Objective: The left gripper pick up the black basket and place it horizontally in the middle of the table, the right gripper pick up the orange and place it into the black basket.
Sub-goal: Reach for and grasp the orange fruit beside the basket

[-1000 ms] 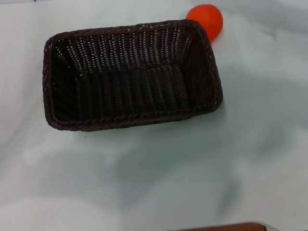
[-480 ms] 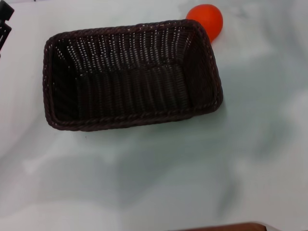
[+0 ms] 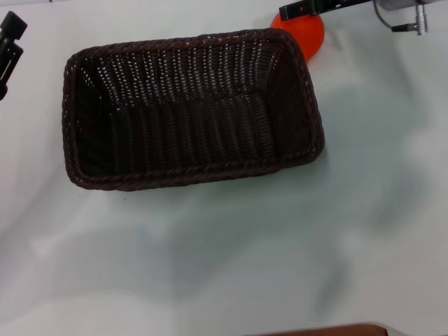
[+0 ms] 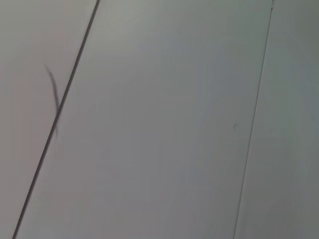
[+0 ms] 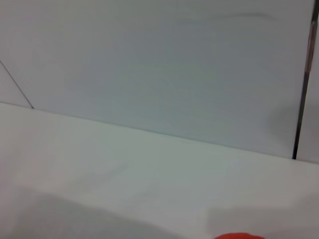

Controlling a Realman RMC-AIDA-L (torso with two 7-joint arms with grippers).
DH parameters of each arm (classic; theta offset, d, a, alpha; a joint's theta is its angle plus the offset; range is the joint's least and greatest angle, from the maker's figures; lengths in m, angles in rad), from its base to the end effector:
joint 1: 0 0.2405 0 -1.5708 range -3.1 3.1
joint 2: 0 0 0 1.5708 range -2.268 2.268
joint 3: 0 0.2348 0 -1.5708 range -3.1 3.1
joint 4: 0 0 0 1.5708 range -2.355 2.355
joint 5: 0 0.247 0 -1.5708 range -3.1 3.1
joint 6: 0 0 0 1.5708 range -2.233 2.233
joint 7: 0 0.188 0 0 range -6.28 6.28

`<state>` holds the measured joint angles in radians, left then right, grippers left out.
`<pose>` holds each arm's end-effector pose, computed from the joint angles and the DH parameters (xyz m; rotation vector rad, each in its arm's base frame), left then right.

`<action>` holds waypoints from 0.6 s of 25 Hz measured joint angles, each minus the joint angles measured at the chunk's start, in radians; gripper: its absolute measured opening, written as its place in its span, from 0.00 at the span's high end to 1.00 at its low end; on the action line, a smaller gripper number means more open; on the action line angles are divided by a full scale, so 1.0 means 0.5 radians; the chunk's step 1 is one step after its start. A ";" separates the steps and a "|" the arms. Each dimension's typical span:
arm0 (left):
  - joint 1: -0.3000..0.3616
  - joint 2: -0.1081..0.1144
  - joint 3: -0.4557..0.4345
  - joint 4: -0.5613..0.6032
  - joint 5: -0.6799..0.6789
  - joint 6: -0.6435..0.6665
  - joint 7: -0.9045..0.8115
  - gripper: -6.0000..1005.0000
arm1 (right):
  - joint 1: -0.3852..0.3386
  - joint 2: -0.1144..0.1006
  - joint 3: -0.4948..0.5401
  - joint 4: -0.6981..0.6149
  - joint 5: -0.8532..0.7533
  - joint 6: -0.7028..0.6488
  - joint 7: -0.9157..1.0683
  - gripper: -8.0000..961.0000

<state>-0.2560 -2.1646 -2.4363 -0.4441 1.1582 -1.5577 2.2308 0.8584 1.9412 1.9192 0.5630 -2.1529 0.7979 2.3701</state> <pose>-0.2927 0.3296 0.0193 -1.8394 -0.5427 -1.2252 0.2202 0.5139 -0.0288 -1.3008 -2.5734 -0.9444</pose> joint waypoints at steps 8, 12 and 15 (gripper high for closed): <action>0.004 0.000 0.001 0.005 0.002 0.016 0.001 0.46 | 0.013 0.050 -0.042 -0.094 -0.004 -0.162 -0.006 0.08; 0.003 0.003 -0.007 0.005 0.003 0.027 0.000 0.46 | 0.015 0.088 -0.044 -0.154 -0.005 -0.275 -0.054 0.11; -0.005 0.003 -0.008 0.005 0.003 0.042 -0.006 0.46 | 0.015 0.122 -0.044 -0.182 -0.003 -0.346 -0.091 0.12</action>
<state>-0.2585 -2.1629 -2.4403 -0.4417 1.1598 -1.5366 2.2277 0.8658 2.0022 1.8973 0.4718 -2.1544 0.6250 2.3245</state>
